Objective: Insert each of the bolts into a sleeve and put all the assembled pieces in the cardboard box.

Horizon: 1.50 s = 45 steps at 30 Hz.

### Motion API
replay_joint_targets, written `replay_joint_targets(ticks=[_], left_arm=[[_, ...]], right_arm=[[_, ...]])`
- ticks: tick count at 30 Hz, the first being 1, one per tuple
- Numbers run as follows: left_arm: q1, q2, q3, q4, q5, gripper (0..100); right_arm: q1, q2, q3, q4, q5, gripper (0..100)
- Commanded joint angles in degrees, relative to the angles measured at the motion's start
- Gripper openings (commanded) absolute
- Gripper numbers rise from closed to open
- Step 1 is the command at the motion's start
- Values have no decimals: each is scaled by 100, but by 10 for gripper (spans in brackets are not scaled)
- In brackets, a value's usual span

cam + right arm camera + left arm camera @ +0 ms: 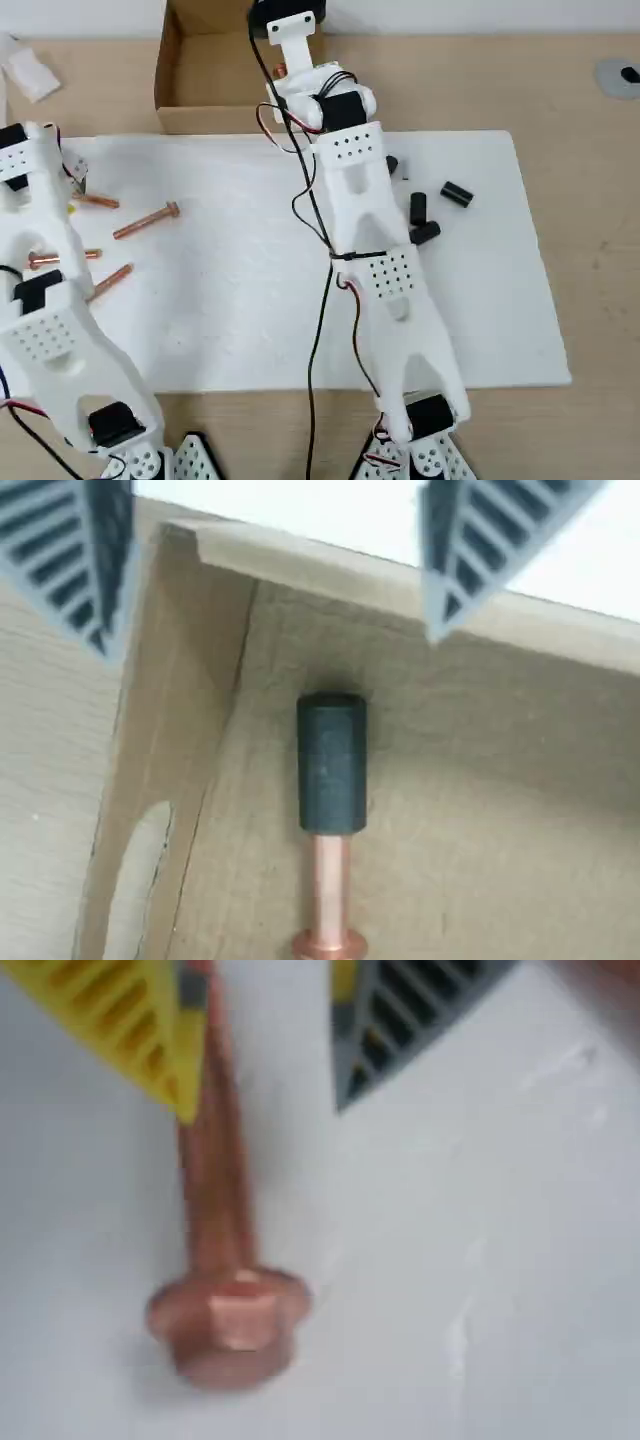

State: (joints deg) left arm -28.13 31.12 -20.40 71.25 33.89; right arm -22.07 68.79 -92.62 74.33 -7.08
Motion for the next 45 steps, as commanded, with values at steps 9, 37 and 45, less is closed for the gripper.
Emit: replay_joint_targets(ticks=[9,37,45], left_arm=[[-105,1121,-1530,53,35,103],[466,1508,-7560,2945,-3130,7],[1099,-101,-5670,2954,-3886,5]], right_arm=[[-57,-585,-251,44,-18,233],[-48,-2132,-295,1415,-1240,231],[330,-3248,-119,2822,-1916,231]])
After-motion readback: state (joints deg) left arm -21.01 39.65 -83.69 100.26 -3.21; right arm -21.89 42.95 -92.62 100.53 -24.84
